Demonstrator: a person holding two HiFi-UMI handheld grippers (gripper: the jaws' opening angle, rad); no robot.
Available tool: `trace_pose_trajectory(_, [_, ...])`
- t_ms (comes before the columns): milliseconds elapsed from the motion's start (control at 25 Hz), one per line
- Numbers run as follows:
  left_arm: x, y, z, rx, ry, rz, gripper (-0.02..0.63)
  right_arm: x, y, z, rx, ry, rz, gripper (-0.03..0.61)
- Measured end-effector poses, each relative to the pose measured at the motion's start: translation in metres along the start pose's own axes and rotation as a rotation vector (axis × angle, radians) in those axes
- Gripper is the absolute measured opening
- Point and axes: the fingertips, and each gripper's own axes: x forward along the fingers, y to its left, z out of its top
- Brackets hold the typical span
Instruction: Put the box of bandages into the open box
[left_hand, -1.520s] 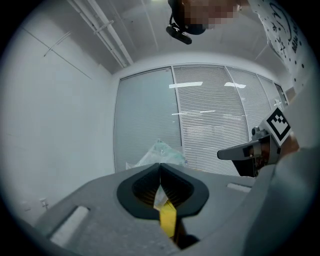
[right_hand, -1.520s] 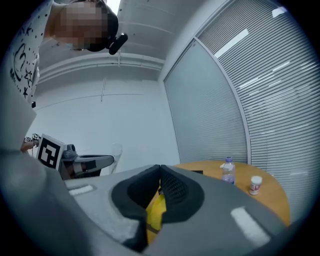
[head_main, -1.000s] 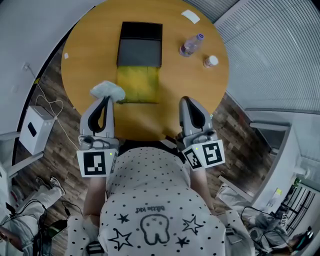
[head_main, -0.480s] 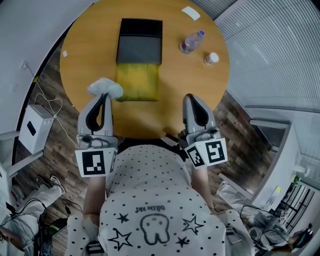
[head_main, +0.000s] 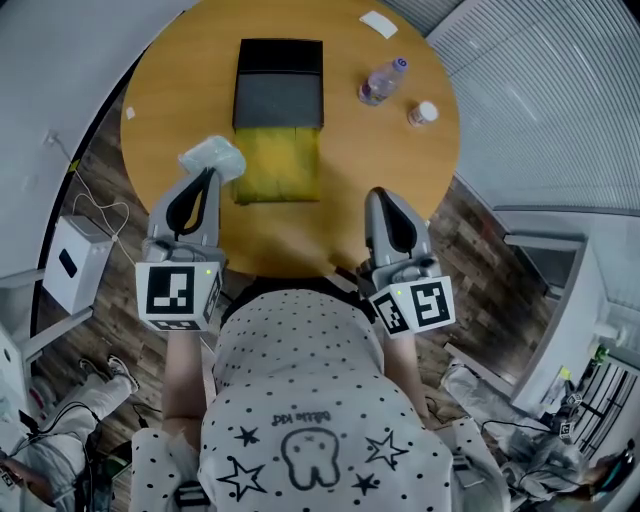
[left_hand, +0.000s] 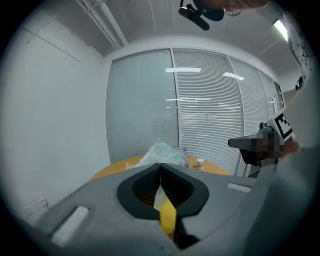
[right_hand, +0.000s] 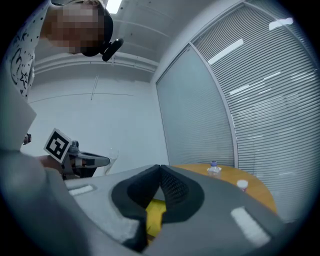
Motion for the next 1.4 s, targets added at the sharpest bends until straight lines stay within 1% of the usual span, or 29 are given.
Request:
trace_pose_trajectory(80, [0.010, -0.002, -0.007, -0.011, 0.056, -0.033, 0.011, -0.001, 0.001, 0.000, 0.001, -0.002, -0.004, 0.005])
trace_pose_trajectory(160, [0.018, -0.004, -0.013, -0.016, 0.087, -0.054, 0.011, -0.004, 0.002, 0.000, 0.002, -0.005, -0.009, 0.005])
trace_pose_trajectory(400, [0.043, -0.012, -0.035, -0.019, 0.142, -0.098, 0.011, -0.009, 0.002, -0.001, 0.002, -0.012, -0.030, 0.005])
trace_pose_trajectory(640, [0.067, -0.032, -0.058, -0.016, 0.199, -0.158, 0.011, -0.015, -0.005, -0.002, 0.004, -0.006, -0.060, 0.005])
trace_pose_trajectory(920, [0.093, -0.048, -0.083, -0.047, 0.253, -0.219, 0.011, -0.020, -0.010, -0.006, 0.005, -0.001, -0.088, 0.005])
trace_pose_trajectory(1080, [0.106, -0.056, -0.093, -0.039, 0.291, -0.239, 0.011, -0.022, -0.015, -0.008, 0.009, 0.002, -0.101, 0.005])
trace_pose_trajectory(1400, [0.129, -0.059, -0.129, 0.012, 0.418, -0.255, 0.011, -0.015, -0.022, -0.011, 0.017, 0.010, -0.116, 0.005])
